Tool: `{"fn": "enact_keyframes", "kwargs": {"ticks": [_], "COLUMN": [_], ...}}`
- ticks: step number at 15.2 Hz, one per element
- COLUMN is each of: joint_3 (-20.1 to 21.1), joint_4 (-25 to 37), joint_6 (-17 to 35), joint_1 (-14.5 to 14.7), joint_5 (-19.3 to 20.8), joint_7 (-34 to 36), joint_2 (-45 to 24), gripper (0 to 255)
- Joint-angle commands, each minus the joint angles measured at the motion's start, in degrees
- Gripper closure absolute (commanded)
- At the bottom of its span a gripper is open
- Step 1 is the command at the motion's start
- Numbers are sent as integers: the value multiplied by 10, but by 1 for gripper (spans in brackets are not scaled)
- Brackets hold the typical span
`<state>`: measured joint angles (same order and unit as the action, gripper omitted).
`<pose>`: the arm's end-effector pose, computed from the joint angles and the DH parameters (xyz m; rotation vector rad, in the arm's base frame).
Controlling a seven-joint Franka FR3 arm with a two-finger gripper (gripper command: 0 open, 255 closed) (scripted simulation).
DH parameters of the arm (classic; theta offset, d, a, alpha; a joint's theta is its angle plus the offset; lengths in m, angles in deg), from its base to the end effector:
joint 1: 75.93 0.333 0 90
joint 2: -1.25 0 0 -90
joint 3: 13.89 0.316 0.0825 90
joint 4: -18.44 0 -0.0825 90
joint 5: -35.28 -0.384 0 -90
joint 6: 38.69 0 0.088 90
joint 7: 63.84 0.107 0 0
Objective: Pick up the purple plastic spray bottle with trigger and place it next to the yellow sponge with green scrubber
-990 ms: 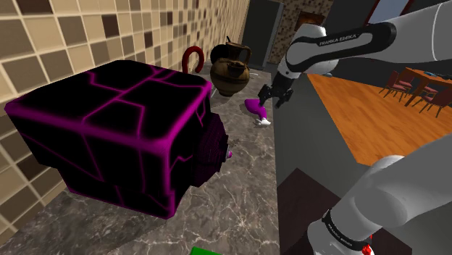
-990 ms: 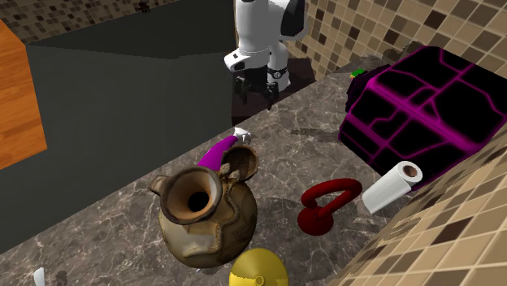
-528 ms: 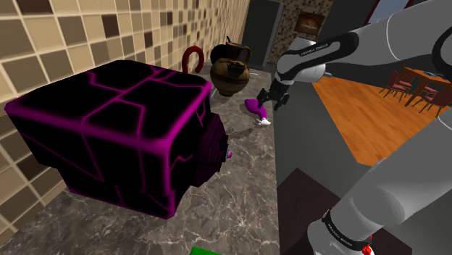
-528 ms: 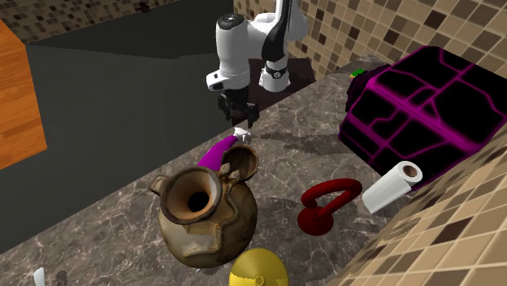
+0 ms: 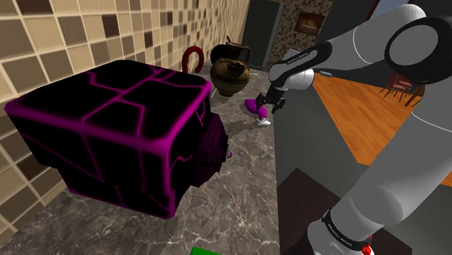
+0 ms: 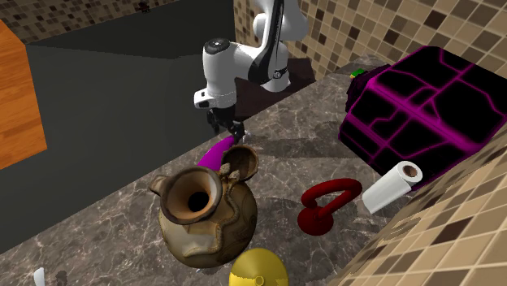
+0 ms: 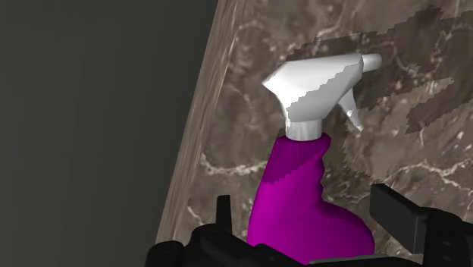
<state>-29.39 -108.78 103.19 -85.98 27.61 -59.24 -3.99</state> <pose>0.5003 -0.2385 0.3524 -2.9459 0.9461 -0.2760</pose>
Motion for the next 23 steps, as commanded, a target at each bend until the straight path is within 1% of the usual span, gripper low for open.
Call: {"fn": "enact_keyframes", "kwargs": {"ticks": [1, 4, 12, 13, 22, 23], "joint_3": [1, 5, 5, 5, 5, 4], "joint_4": [-1, -2, -2, -2, -2, 0], "joint_6": [13, 36, 36, 36, 36, 29], "joint_1": [0, -1, -2, -2, -2, -1], "joint_5": [-6, -20, -20, -20, -20, -17], "joint_7": [-4, -13, -13, -13, -13, -10], "joint_2": [-12, -35, -35, -35, -35, -30], "gripper": [0, 0, 0, 255, 255, 255]}}
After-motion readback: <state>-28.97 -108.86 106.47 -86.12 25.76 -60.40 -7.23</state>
